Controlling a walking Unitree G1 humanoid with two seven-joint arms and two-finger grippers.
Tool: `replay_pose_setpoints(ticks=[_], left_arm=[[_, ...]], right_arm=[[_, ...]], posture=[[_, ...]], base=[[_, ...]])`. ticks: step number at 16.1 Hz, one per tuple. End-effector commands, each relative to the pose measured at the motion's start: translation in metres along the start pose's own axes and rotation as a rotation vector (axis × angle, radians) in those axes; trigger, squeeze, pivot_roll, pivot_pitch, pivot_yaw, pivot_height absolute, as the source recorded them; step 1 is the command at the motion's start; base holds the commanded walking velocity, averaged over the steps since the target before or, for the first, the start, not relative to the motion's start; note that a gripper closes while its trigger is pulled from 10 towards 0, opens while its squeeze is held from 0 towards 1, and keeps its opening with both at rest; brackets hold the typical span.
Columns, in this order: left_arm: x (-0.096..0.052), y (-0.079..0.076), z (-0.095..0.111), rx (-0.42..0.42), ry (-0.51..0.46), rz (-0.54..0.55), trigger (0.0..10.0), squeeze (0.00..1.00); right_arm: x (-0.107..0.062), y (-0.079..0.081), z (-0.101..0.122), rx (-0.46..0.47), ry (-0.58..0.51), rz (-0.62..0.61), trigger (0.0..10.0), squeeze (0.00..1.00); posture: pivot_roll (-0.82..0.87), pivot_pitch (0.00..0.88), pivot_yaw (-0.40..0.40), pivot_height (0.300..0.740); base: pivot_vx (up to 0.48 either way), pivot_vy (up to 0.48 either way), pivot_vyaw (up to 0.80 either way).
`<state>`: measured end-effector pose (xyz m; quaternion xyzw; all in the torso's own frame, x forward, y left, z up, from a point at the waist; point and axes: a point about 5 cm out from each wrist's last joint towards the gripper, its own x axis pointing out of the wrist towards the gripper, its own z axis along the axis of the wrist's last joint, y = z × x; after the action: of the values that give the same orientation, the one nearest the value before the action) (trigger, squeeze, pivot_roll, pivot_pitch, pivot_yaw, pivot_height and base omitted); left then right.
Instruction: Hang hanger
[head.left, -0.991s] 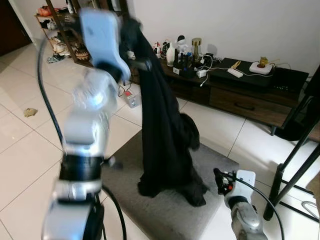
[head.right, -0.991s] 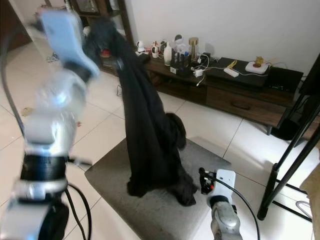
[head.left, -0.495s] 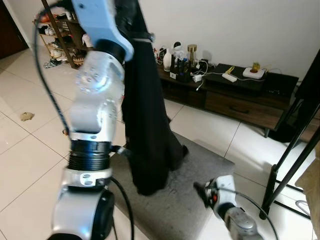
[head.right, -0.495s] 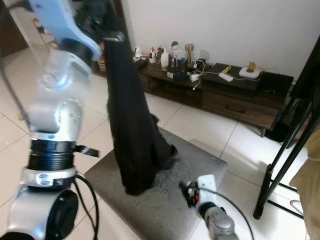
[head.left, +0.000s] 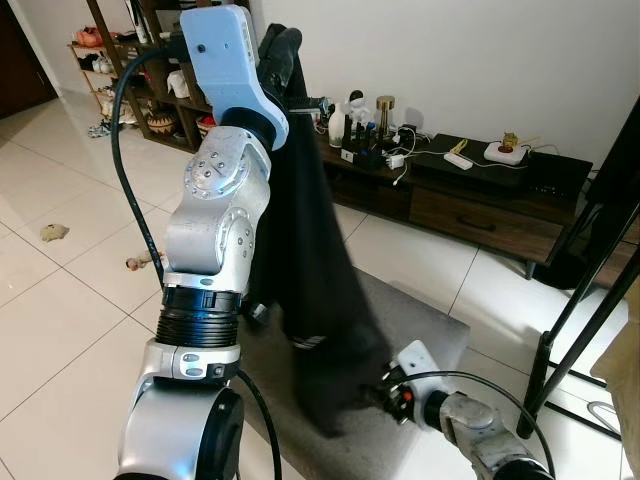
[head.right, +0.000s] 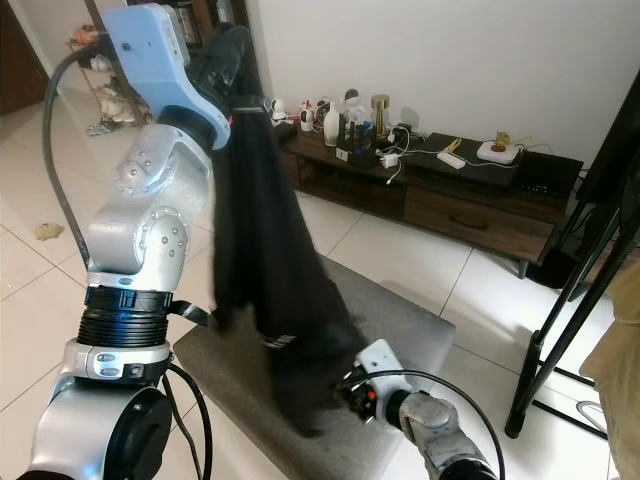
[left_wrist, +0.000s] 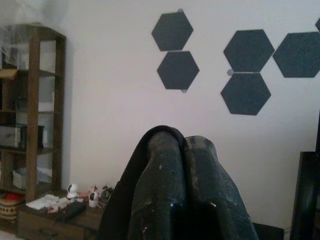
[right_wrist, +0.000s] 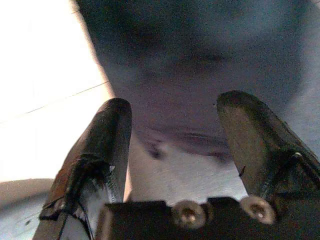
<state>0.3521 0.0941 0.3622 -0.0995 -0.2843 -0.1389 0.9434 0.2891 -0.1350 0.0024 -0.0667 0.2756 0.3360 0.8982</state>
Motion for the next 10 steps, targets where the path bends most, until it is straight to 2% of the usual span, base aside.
replay_pose_setpoints(ticks=[1, 2, 4, 8, 10], left_arm=[[0.002, 0.000, 0.007, -0.020, -0.027, 0.007, 10.0, 0.00], [0.003, -0.004, 0.009, -0.039, -0.028, -0.006, 10.0, 0.00], [0.004, -0.008, 0.009, -0.065, -0.024, -0.027, 10.0, 0.00], [0.006, -0.012, 0.011, -0.126, -0.019, -0.053, 10.0, 0.00], [0.007, -0.015, 0.015, -0.188, -0.012, -0.080, 10.0, 0.00]], right_arm=[[0.003, 0.006, -0.004, -0.013, 0.048, 0.034, 10.0, 0.00], [0.004, 0.007, -0.009, -0.010, 0.085, 0.004, 10.0, 0.00], [0.005, 0.005, -0.011, 0.027, 0.090, -0.061, 10.0, 0.00], [0.003, -0.003, -0.022, 0.104, 0.141, -0.255, 10.0, 0.00], [0.002, -0.002, -0.029, 0.129, 0.152, -0.314, 10.0, 0.00]], posture=[[0.00, 0.049, 0.075, 0.740], [0.00, 0.047, 0.078, 0.740], [0.00, 0.044, 0.082, 0.740], [0.01, 0.040, 0.087, 0.740], [0.01, 0.037, 0.092, 0.740]], base=[[0.000, 0.000, 0.00], [0.000, 0.000, 0.00], [0.000, 0.000, 0.00], [0.000, 0.000, 0.00], [0.000, 0.000, 0.00]])
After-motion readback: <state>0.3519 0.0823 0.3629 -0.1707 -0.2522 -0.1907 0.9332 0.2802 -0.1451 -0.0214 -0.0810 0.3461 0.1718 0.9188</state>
